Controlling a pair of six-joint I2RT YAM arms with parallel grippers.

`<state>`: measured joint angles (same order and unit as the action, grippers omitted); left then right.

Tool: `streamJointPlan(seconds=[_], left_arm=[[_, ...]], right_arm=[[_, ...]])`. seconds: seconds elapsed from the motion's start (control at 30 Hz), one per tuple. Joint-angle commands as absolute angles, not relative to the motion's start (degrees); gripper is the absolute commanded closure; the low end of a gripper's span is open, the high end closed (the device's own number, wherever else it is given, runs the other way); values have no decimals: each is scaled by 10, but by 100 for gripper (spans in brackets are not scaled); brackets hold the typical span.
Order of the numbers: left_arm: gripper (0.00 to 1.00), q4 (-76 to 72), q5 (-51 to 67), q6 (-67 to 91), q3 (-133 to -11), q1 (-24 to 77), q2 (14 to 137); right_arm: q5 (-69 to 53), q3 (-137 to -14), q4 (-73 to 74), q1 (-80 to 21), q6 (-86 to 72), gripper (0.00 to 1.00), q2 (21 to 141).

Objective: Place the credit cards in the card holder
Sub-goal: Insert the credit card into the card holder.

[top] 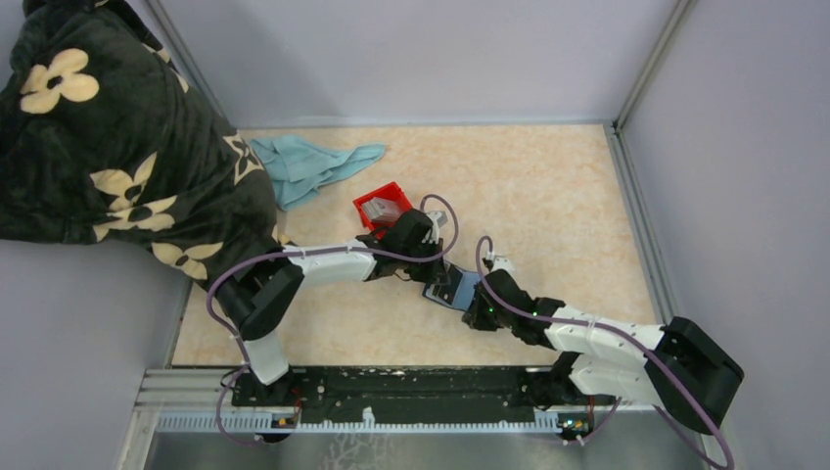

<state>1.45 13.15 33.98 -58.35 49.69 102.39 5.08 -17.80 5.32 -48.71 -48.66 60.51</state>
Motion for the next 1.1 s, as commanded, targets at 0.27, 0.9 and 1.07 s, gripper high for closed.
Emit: streamJointPlan(seconds=[0.27,0.9,1.07], left_arm=[[100,17,178,356,-582,485,1050],[100,25,163,359,-580,485,1047],[100,30,161,359,-581,485,1043]], right_arm=[[85,-220,170,-513,-469,100,545],[135,-325,227,-529,-449,86,547],[153,-339,212,-513,-434,86,593]])
